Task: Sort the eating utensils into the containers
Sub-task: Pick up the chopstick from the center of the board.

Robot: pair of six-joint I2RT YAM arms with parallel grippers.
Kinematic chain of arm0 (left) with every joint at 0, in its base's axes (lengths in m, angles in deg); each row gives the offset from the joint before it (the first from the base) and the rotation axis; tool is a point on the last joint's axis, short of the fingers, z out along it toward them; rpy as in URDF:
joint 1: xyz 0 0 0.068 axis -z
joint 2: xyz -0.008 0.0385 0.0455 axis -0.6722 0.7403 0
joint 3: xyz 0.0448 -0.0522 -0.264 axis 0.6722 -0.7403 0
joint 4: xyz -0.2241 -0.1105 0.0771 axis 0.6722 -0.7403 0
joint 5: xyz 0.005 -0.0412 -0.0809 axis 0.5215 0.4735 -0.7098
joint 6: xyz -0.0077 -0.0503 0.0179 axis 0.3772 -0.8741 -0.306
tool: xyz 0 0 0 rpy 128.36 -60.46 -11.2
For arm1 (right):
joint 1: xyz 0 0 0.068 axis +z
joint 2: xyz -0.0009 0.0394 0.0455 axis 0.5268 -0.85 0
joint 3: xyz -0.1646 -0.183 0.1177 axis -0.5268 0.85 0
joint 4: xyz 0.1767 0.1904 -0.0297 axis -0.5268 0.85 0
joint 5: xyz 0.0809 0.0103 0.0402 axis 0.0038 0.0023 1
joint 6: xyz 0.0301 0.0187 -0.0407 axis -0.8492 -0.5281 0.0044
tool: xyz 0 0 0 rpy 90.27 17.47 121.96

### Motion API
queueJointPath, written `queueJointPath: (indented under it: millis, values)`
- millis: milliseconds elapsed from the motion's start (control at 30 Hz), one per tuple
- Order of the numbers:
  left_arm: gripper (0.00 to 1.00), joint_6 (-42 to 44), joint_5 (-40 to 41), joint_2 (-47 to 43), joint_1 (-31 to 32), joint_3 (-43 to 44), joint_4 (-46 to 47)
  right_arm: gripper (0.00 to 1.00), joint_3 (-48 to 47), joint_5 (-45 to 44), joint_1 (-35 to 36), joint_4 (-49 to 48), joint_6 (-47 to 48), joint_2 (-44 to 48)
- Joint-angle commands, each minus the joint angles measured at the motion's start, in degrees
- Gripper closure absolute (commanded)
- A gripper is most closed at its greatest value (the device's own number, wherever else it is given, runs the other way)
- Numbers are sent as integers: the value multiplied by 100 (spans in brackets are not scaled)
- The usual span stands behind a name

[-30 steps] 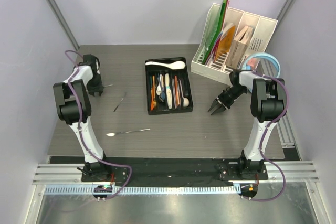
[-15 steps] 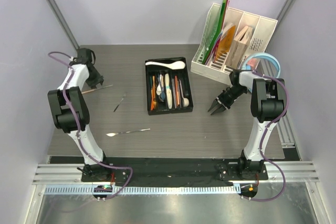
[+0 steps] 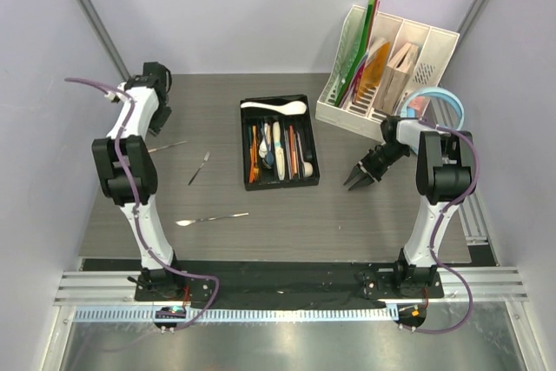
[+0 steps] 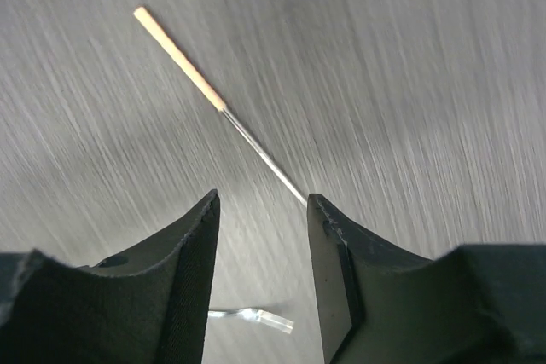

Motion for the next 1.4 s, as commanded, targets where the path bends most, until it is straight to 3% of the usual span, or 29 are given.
queueJointPath:
  millis: [0,100,300,433,1367]
  values:
    - [53,-1428,706,68,-19,15,-862,71,361,264,32,-5,26,-387]
    - [53,-1911,425,-4,-106,-443,-612,71,396,247,23,4,61,-352]
    - [53,-1851,618,94,-177,-329,-850,71,475,247,-12,12,97,-317]
    - [54,-1789,609,-65,-344,-750,-314,71,493,264,-3,12,114,-334]
    - [56,-1377,258,647,-783,-522,82,71,449,141,-3,135,79,-326]
